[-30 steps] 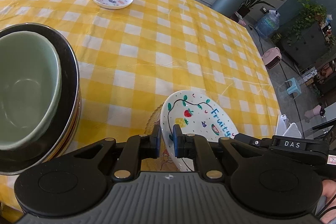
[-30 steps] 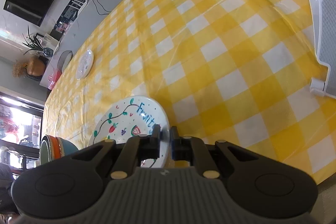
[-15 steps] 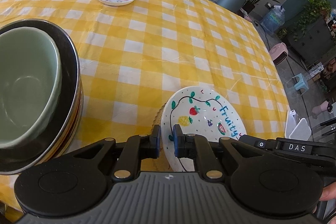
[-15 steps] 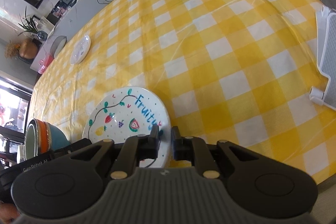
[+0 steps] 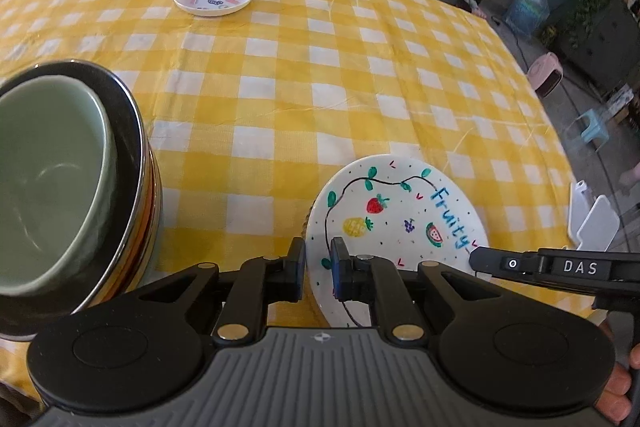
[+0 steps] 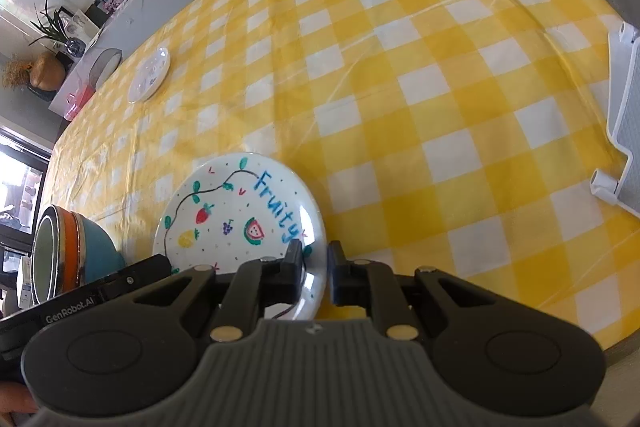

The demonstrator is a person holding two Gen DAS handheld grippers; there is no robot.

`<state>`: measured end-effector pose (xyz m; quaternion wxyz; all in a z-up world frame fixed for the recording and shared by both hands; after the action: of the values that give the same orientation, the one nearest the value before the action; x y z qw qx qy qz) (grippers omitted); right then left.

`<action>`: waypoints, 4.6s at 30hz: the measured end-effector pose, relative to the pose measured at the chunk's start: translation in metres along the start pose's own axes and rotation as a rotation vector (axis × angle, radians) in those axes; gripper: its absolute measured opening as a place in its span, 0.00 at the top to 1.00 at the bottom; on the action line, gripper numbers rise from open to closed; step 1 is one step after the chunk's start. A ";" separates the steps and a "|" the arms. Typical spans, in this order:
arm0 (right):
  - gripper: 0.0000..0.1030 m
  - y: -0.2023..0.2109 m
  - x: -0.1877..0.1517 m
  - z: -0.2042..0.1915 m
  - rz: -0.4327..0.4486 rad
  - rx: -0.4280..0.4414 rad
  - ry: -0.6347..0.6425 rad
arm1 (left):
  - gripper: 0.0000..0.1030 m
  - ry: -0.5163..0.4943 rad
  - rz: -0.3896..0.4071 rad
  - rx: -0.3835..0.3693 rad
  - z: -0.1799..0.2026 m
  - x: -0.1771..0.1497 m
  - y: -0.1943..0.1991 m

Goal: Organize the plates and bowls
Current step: 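Lower the 'Fruity' plate onto the glass plate and open both grippers, then move both grippers to the small patterned white plate, then close both grippers on the rim of the patterned plate, then lift the patterned plate with both grippers and carry it over the 'Fruity' plate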

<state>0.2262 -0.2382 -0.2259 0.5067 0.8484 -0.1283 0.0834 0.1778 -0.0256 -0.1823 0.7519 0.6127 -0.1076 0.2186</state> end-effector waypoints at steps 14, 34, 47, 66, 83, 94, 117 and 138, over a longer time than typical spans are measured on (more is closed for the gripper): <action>0.70 0.002 0.002 0.003 0.035 0.010 -0.037 | 0.80 -0.006 0.025 -0.029 0.002 0.005 0.006; 0.88 -0.005 0.011 0.007 0.058 0.065 -0.093 | 0.77 -0.027 0.031 -0.014 -0.002 0.013 -0.013; 0.78 0.004 0.013 0.006 0.108 0.053 -0.076 | 0.80 -0.043 0.056 -0.010 0.003 0.018 -0.001; 0.53 0.023 0.053 -0.075 0.243 0.036 0.110 | 0.77 -0.196 0.096 -0.027 0.002 0.091 0.059; 0.51 -0.049 0.104 -0.150 0.156 -0.009 0.212 | 0.76 -0.280 0.153 0.094 -0.066 0.165 0.041; 0.41 -0.096 0.137 -0.168 0.145 0.007 0.187 | 0.52 -0.222 0.092 -0.011 -0.119 0.200 0.002; 0.76 -0.198 0.192 -0.190 0.077 0.109 0.007 | 0.70 -0.042 0.014 -0.113 -0.170 0.238 -0.098; 0.97 -0.153 0.175 -0.189 0.059 0.105 -0.002 | 0.97 -0.056 0.006 -0.055 -0.137 0.225 -0.044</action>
<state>0.4373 -0.0252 -0.2173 0.4587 0.8698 -0.1491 0.1042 0.3815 0.1449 -0.1555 0.7645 0.5972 -0.1366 0.2006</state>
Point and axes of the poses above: each gripper's, at about its wrist camera, not at the fingertips, and y roughly against the way its jaws point, z to its right, x to its top, the point moved 6 cm from there along -y, roughly the way its jaws point, and after that the axes turned 2 degrees about x, right-handed, at the moved point
